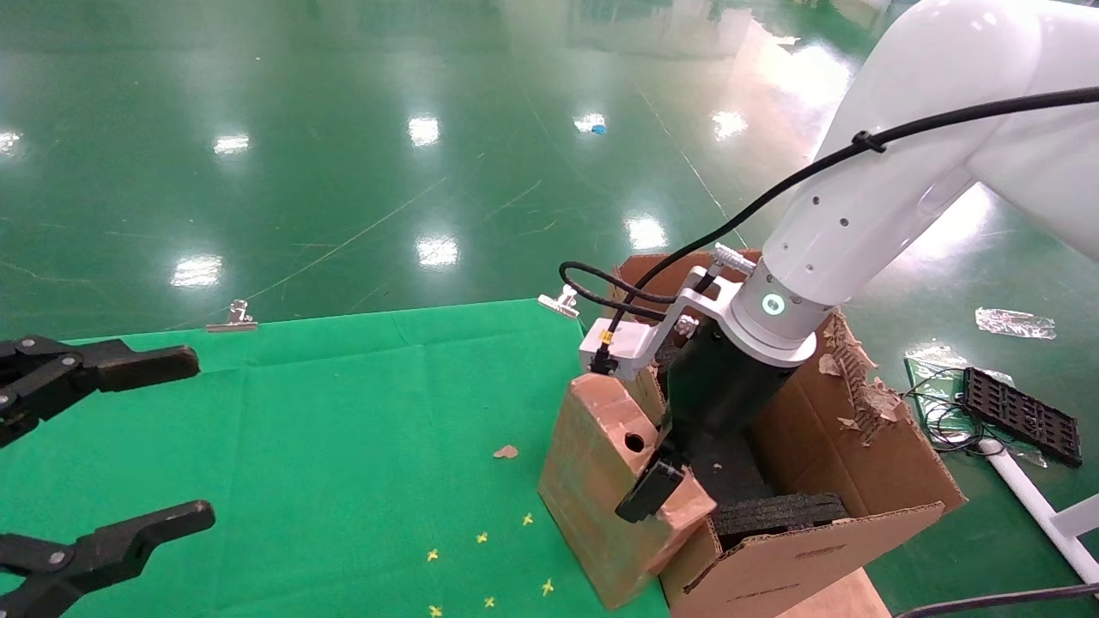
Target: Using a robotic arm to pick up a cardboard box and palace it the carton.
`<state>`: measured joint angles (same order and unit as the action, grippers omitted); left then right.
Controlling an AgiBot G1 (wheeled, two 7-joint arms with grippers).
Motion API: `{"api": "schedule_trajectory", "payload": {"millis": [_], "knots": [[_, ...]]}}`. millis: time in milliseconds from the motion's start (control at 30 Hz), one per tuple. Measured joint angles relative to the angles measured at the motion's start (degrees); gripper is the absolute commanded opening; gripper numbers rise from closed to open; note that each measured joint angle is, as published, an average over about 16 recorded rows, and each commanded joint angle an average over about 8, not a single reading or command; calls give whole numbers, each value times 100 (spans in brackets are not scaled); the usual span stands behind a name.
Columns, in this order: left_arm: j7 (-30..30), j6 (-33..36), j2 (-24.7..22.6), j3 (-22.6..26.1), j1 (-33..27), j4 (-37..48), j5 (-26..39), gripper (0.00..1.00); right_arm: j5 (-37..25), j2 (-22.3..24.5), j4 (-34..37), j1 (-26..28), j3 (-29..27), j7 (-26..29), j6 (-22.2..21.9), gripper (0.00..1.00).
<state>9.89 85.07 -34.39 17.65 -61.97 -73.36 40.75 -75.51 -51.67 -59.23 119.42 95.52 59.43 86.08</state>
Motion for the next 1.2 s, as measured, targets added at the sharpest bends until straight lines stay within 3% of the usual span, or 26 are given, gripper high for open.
{"api": "schedule_trajectory", "payload": {"millis": [300, 600, 867, 1133, 1167, 1200], "knots": [[-1, -1, 1, 2, -1, 0, -2, 0, 140, 360, -253, 70, -225, -291, -369, 0], [-2, -2, 2, 4, -1, 0, -3, 0, 517, 1025, -172, 484, -825, -1004, -937, 0], [-3, -3, 3, 6, -1, 0, -4, 0, 464, 1555, 668, 1145, -1209, -1600, -1076, 0], [-4, -4, 3, 8, -2, 0, -6, 0, 121, 1894, 1857, 1425, -1157, -1677, -863, 0], [-4, -4, 3, 8, -2, 0, -6, 3, 83, 1918, 1997, 1413, -1130, -1655, -831, 0], [-4, -4, 4, 9, -2, 0, -6, 14, 50, 1940, 2133, 1391, -1103, -1630, -802, 0]]}}
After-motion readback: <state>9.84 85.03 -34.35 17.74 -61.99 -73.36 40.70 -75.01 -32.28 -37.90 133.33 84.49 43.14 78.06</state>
